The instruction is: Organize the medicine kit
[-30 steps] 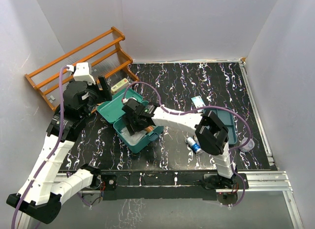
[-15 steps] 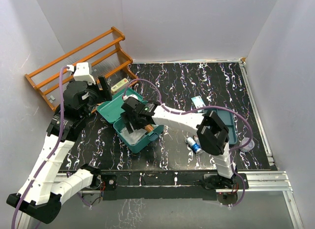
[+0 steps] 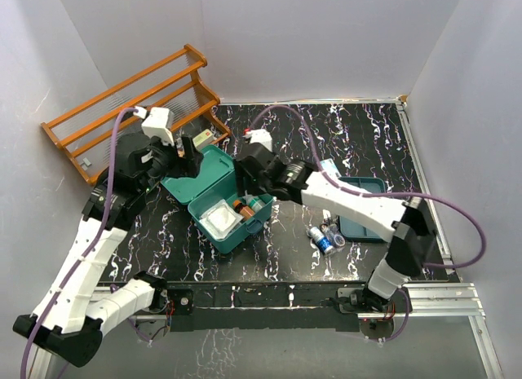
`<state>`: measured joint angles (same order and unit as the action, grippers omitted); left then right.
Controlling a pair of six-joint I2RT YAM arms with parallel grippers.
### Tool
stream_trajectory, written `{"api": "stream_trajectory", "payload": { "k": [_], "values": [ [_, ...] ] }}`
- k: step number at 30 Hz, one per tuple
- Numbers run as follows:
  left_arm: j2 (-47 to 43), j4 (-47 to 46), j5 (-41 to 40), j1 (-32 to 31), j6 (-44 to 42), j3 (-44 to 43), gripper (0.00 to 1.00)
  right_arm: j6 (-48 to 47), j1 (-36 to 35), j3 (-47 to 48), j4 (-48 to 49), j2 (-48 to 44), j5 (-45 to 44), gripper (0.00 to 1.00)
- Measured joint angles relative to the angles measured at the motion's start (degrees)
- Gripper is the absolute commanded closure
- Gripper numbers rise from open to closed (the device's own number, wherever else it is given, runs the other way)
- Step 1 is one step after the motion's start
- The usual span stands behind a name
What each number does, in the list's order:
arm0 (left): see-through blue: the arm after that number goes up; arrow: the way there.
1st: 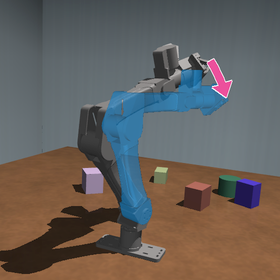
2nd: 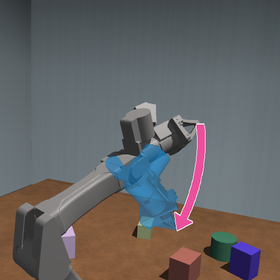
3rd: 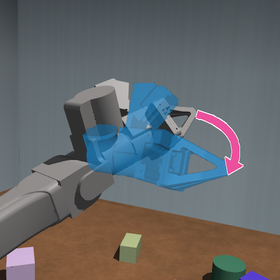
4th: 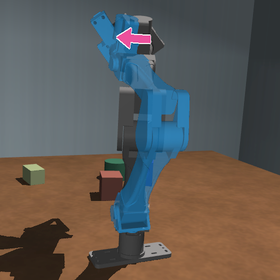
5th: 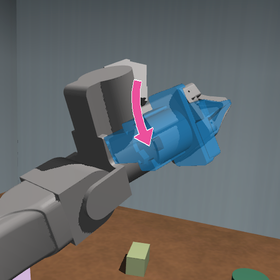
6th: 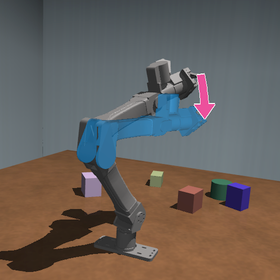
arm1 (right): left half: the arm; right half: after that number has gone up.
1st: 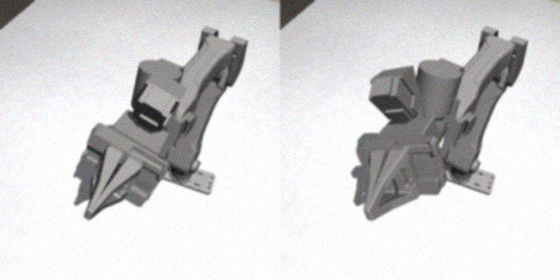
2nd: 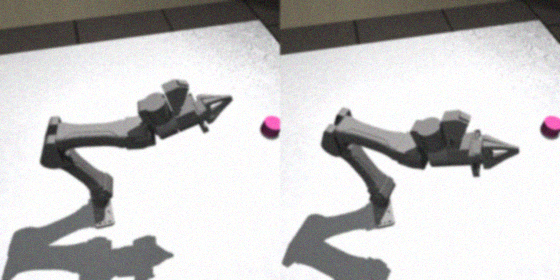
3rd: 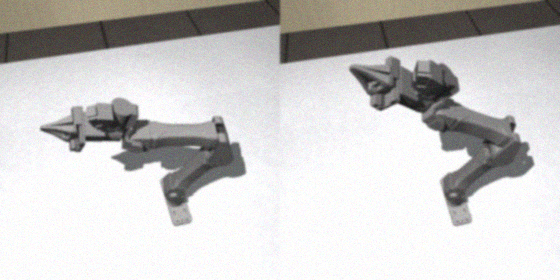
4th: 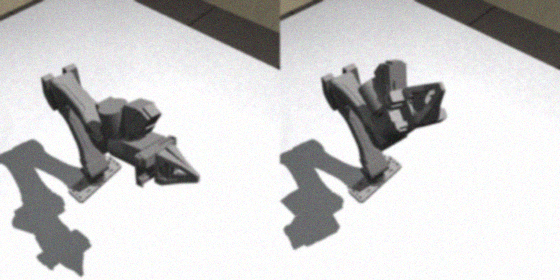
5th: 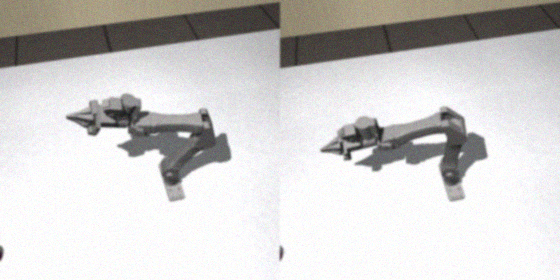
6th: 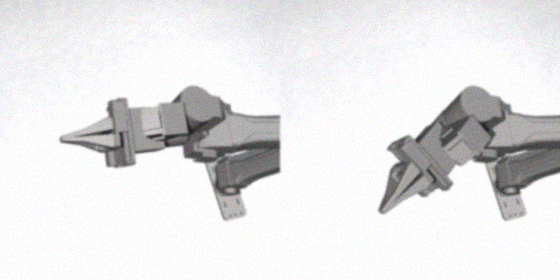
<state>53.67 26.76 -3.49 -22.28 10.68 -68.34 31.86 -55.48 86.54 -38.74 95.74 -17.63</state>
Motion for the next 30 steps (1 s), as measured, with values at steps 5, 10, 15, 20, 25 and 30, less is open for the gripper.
{"api": "stream_trajectory", "payload": {
  "k": [5,10,15,20,25,30],
  "values": [
    [3.8,2.6,9.3,0.0,-1.5,0.2,0.26,5.6,3.0,-9.9,0.3,-10.1,-7.6,0.42],
    [5.5,2.8,15.7,0.0,-1.7,2.8,0.26,10.5,6.6,-18.9,-1.1,-19.3,-11.9,0.44],
    [7.3,-0.1,19.1,0.0,-1.0,3.3,0.26,12.0,10.6,-26.6,-3.7,-25.1,-12.1,0.44],
    [10.8,-4.7,19.2,0.0,0.1,3.3,0.26,12.0,14.1,-32.4,-6.6,-26.7,-6.6,0.41],
    [13.4,-9.1,18.6,-0.1,1.5,3.3,0.25,11.5,16.3,-35.8,-8.0,-25.5,0.4,0.38],
    [15.0,-12.3,18.2,-0.1,1.7,3.1,0.25,8.9,16.3,-36.2,-8.5,-19.7,5.5,0.40]
  ]
}}
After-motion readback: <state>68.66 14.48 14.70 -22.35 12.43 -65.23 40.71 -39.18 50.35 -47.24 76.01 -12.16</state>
